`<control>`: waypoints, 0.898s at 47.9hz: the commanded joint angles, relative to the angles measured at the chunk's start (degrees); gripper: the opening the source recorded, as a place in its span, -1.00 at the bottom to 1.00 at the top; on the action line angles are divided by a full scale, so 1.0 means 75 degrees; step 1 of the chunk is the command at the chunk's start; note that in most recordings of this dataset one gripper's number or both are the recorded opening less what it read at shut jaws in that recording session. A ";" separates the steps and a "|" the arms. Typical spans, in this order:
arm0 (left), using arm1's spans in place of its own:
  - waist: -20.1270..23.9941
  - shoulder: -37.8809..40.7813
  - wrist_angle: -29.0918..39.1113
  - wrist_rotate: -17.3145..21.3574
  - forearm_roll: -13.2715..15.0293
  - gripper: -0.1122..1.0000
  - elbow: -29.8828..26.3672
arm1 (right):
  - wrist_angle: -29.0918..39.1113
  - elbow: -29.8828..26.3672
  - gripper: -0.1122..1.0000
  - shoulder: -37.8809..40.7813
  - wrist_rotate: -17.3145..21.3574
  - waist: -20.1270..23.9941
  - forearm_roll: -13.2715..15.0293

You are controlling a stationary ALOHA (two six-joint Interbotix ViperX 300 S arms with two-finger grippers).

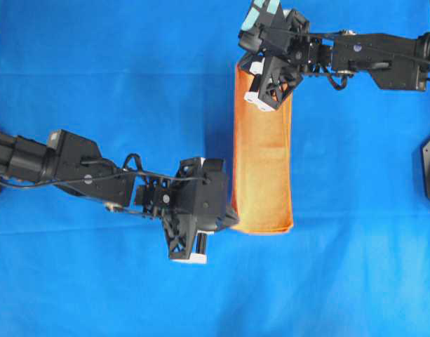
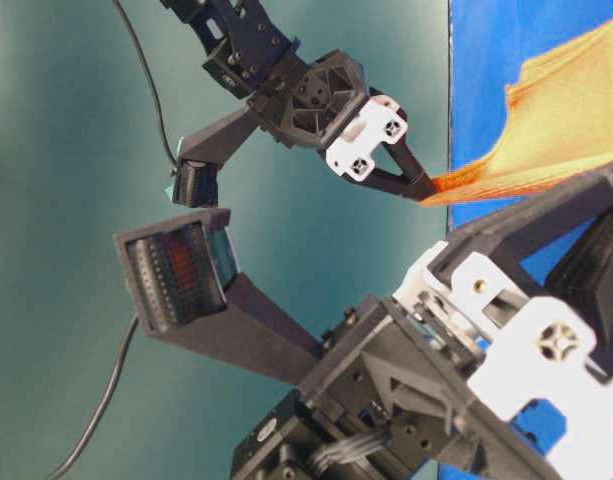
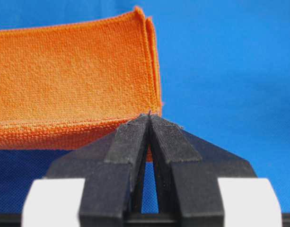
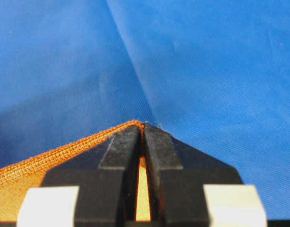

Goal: Fold the orange towel.
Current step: 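Lay the folded strip down, open both grippers and retract outward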

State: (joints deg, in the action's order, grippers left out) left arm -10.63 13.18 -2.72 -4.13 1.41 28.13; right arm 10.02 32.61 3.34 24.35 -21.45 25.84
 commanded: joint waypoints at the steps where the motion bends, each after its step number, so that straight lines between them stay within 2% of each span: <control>1: -0.0270 -0.0199 -0.0117 -0.0012 0.0023 -0.78 -0.0070 | -0.0105 -0.0094 -0.75 -0.0094 0.0000 -0.0070 0.0047; 13: -0.0164 -0.0105 -0.0211 -0.0012 0.0012 -0.76 -0.0070 | -0.0223 -0.0059 -0.75 0.0012 -0.0023 0.0047 0.0047; 15: -0.0141 -0.0117 -0.0211 -0.0012 0.0012 -0.66 -0.0059 | -0.0223 -0.0047 -0.74 0.0012 -0.0012 0.0047 0.0047; 19: -0.0117 -0.0141 -0.0164 0.0000 0.0012 -0.33 -0.0023 | -0.0199 -0.0047 -0.73 0.0012 0.0035 0.0047 0.0047; 21: -0.0094 -0.0152 -0.0164 0.0000 0.0012 -0.16 0.0000 | -0.0164 -0.0035 -0.62 0.0000 0.0047 0.0047 0.0047; 25: -0.0082 -0.0187 -0.0129 0.0047 0.0012 0.14 0.0059 | -0.0105 -0.0035 -0.19 0.0000 0.0059 0.0059 0.0047; 28: -0.0094 -0.0234 -0.0070 0.0059 0.0012 0.20 0.0082 | -0.0070 -0.0035 0.14 0.0000 0.0023 0.0059 0.0047; 31: -0.0105 -0.0281 -0.0012 0.0059 0.0012 0.19 0.0105 | -0.0023 -0.0023 0.33 -0.0012 0.0000 0.0082 0.0047; 38: -0.0105 -0.0410 0.0246 0.0000 0.0023 0.30 0.0129 | -0.0012 0.0047 0.29 -0.0070 0.0023 0.0105 0.0047; 43: -0.0094 -0.0691 0.0773 0.0047 0.0023 0.42 0.0211 | 0.0082 0.0211 0.28 -0.0258 0.0047 0.0117 0.0047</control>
State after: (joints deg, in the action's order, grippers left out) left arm -11.34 11.34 1.14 -4.04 1.49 29.88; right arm 10.37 33.93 3.96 24.52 -20.74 26.02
